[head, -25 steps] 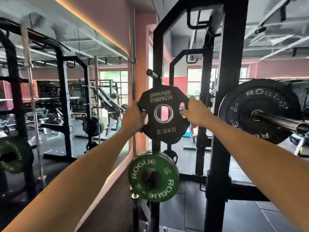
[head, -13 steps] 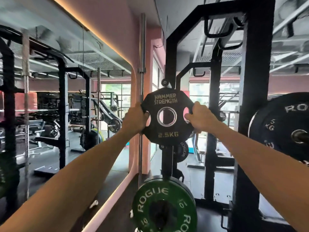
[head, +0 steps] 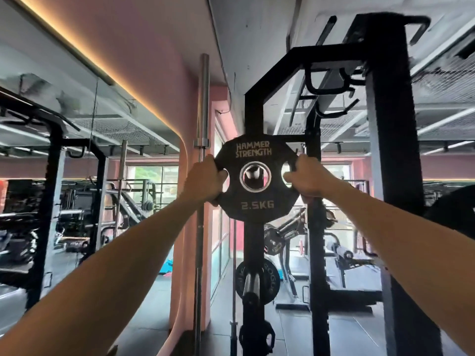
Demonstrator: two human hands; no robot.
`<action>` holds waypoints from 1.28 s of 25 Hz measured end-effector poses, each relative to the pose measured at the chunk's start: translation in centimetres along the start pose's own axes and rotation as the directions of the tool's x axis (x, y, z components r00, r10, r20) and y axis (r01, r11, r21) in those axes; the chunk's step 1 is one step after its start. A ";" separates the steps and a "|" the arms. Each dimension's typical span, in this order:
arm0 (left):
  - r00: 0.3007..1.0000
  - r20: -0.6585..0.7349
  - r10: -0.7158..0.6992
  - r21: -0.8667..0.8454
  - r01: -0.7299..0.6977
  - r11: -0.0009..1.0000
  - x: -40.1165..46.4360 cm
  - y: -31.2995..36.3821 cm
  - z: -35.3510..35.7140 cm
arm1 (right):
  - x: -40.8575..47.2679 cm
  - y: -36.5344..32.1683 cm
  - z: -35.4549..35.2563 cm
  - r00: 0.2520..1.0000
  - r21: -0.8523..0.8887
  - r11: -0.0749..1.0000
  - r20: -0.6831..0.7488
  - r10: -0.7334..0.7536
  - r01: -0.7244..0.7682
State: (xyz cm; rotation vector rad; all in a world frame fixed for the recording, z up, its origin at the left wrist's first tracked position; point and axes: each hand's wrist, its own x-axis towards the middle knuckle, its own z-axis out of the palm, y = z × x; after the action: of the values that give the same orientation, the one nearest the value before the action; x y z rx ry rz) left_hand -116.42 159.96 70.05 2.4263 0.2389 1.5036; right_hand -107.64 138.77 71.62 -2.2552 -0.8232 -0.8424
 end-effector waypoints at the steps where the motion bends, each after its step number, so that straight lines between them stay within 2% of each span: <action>1: 1.000 -0.013 0.018 -0.008 -0.018 1.000 1.4 -0.5 0.7 | 1.4 0.0 0.3 1.000 -0.009 1.000 -0.007 -0.003 0.003; 10: 0.999 -0.016 0.035 -0.041 -0.036 0.999 11.1 -4.2 6.6 | 10.6 1.4 3.7 0.999 -0.012 1.000 -0.026 0.026 -0.026; 22: 0.999 -0.047 0.007 -0.066 -0.010 0.998 17.8 -8.7 20.1 | 20.0 8.1 13.0 0.989 0.033 0.989 -0.037 0.142 -0.141; 28: 0.999 -0.029 -0.024 -0.090 0.021 0.996 20.3 -10.4 24.6 | 23.5 10.0 16.1 0.984 0.012 0.984 -0.020 0.176 -0.175; 32: 0.998 -0.063 -0.004 -0.099 -0.002 0.995 21.4 -11.1 26.6 | 25.3 11.3 17.6 0.985 0.009 0.986 -0.027 0.169 -0.168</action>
State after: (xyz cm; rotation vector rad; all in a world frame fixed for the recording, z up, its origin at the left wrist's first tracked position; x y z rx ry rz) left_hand -83.04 172.63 73.49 2.3040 0.1743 1.5557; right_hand -77.98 152.31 75.36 -2.2649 -0.6115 -0.7883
